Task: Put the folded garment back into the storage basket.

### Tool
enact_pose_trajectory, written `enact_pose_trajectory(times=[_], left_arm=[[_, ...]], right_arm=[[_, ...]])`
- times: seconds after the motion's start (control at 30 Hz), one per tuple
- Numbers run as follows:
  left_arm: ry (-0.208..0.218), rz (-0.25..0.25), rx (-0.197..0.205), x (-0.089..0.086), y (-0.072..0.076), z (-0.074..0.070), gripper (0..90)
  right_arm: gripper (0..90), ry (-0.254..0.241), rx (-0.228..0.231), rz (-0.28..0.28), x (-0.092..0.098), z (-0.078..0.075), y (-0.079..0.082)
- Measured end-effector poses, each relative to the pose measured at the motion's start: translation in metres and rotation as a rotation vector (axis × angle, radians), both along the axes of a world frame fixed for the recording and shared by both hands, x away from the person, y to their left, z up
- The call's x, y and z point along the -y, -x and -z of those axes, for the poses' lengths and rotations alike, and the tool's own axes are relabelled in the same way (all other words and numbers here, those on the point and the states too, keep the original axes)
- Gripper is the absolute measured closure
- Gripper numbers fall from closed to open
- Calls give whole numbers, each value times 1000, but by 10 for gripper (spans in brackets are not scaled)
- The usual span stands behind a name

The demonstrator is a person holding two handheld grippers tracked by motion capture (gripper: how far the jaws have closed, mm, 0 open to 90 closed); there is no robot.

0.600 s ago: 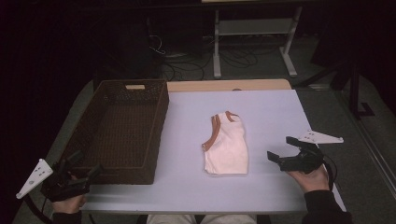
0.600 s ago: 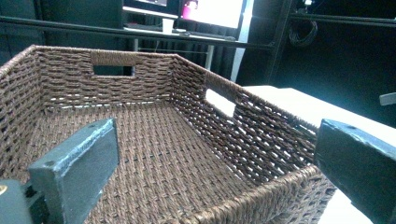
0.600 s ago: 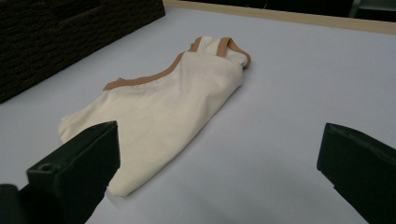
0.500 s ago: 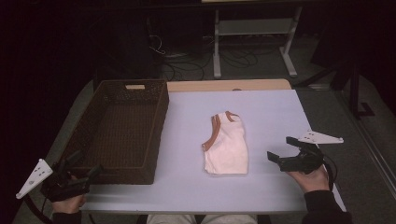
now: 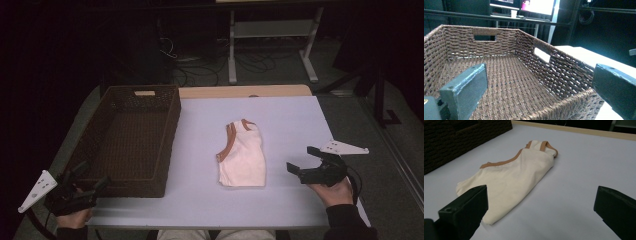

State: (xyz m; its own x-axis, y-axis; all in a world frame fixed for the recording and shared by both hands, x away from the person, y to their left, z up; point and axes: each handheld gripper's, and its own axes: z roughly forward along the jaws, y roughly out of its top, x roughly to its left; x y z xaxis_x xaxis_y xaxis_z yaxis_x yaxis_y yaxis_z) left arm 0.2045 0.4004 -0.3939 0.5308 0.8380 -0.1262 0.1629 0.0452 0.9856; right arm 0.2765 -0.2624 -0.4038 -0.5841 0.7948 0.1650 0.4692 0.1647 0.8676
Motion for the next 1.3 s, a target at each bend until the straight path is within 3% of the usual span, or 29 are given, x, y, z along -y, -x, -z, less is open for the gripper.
enact_pose_trajectory(times=[0.37,0.73,1.3], left_arm=[[-1,-1,-2,0,0,1,0],[0,-6,-2,0,2,0,0],[-3,-8,-1,-1,2,0,0]], right_arm=[[0,20,9,-10,-3,-7,1],[0,54,-17,-39,-11,-14,-5],[0,105,-6,-95,-25,-37,-17]])
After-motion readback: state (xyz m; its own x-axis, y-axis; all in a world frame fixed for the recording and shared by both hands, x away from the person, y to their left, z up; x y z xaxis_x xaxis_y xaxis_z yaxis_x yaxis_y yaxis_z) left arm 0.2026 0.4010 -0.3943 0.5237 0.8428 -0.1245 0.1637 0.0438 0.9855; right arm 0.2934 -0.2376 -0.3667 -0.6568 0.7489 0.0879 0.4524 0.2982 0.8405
